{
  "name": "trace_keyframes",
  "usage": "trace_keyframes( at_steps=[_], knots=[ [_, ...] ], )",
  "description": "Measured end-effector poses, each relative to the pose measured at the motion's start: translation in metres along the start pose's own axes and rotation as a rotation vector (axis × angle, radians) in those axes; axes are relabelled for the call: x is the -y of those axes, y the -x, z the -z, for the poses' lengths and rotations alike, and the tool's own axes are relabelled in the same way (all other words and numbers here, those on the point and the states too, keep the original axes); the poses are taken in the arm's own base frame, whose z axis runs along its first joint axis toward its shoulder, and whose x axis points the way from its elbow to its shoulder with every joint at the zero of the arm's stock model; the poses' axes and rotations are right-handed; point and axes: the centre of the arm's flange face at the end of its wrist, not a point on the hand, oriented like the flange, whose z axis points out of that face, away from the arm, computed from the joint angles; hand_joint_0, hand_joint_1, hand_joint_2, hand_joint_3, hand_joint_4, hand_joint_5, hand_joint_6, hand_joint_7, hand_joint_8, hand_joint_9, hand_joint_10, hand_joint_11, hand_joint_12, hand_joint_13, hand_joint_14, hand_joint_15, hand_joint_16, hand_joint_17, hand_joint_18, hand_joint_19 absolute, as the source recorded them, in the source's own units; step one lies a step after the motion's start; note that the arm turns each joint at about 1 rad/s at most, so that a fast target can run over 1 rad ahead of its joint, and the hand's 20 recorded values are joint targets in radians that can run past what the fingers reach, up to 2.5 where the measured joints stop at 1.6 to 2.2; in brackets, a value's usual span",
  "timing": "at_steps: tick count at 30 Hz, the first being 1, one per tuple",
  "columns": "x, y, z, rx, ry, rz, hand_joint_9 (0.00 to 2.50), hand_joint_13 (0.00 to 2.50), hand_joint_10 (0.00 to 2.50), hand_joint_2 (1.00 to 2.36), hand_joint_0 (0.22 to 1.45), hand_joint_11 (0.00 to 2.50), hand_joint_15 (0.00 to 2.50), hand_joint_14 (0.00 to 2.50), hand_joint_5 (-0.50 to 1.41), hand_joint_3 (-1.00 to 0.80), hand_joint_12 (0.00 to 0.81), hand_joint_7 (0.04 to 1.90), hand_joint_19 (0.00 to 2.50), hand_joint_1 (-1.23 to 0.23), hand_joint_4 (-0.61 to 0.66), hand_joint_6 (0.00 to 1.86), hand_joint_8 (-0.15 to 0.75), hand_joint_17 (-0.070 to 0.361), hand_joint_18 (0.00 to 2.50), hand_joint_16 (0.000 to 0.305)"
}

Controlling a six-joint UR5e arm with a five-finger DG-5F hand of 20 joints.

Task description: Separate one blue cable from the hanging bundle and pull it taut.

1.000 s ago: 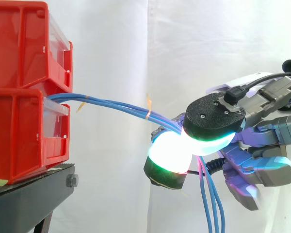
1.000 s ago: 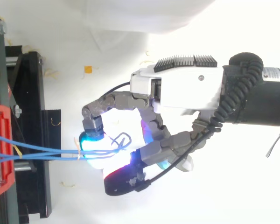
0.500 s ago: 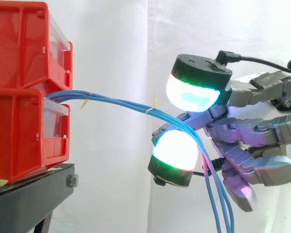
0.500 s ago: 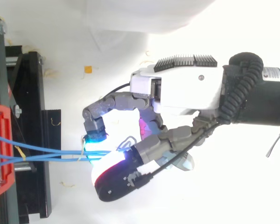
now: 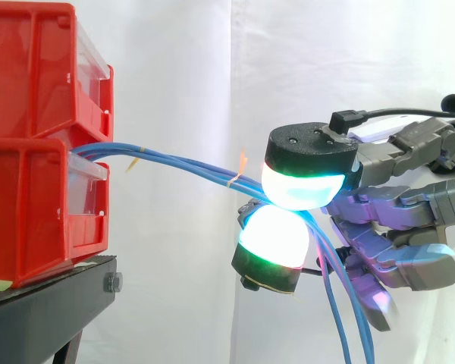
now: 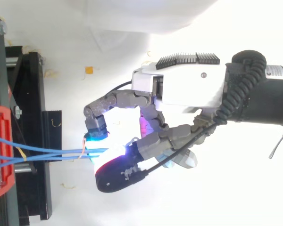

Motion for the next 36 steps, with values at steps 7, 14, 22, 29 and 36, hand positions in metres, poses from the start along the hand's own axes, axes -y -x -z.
trace_keyframes(
  at_steps=[7, 14, 22, 29, 36],
  knots=[
    [0.0003, 0.0005, 0.0, 0.001, 0.0, 0.0, 2.18, 1.63, 0.03, 1.01, 0.66, 0.69, 0.72, 0.02, 0.15, -0.27, 0.315, 1.34, 0.38, -0.86, 0.11, 0.5, 0.189, 0.179, 1.3, 0.08],
    [0.0006, 0.0012, 0.0, 0.002, -0.001, 0.0, 2.19, 1.63, 0.03, 1.0, 0.52, 0.69, 0.72, 0.02, 0.15, -0.5, 0.307, 1.34, 0.4, -0.5, 0.12, 0.5, 0.173, 0.177, 1.3, 0.079],
    [0.0007, 0.0013, 0.0, 0.002, -0.001, 0.012, 2.2, 1.62, 0.03, 1.0, 0.64, 0.72, 0.74, 0.02, 0.15, -0.5, 0.294, 1.34, 0.44, -0.42, 0.11, 0.5, 0.144, 0.165, 1.26, 0.073],
    [0.0008, 0.0012, 0.0001, 0.002, -0.001, 0.021, 2.22, 1.62, 0.03, 1.01, 0.74, 0.76, 0.74, 0.02, 0.15, -0.32, 0.307, 1.34, 0.45, -0.64, 0.12, 0.5, 0.154, 0.163, 1.27, 0.073],
    [0.0008, 0.0012, 0.0001, 0.002, -0.001, 0.022, 2.21, 1.61, 0.03, 1.02, 0.72, 0.78, 0.73, 0.02, 0.15, -0.18, 0.304, 1.33, 0.44, -0.67, 0.07, 0.5, 0.17, 0.164, 1.26, 0.073]
  ],
)
